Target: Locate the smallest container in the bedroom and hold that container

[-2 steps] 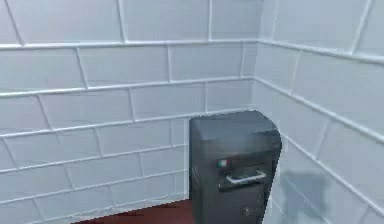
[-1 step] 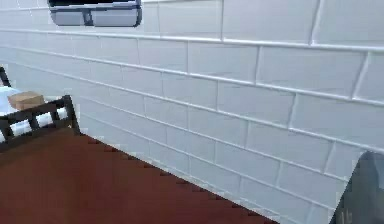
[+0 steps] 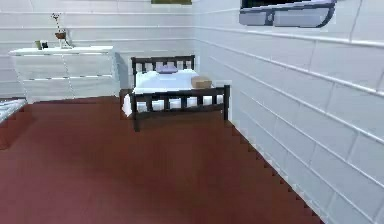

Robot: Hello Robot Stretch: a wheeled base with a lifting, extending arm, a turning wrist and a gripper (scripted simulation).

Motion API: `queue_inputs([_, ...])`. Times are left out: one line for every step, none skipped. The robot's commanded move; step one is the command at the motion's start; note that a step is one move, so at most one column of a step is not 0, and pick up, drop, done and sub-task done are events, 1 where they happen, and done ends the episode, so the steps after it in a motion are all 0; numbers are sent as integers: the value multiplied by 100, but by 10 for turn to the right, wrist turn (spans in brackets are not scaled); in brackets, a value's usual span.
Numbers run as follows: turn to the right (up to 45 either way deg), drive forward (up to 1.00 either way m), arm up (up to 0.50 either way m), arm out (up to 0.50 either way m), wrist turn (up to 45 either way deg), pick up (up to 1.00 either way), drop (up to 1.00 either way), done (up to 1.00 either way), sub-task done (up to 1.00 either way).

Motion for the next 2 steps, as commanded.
queue_inputs([-420, 0, 0, 0, 0, 0, 0, 0, 0])
queue_inputs([0, 80, 0, 0, 0, 0, 0, 0, 0])
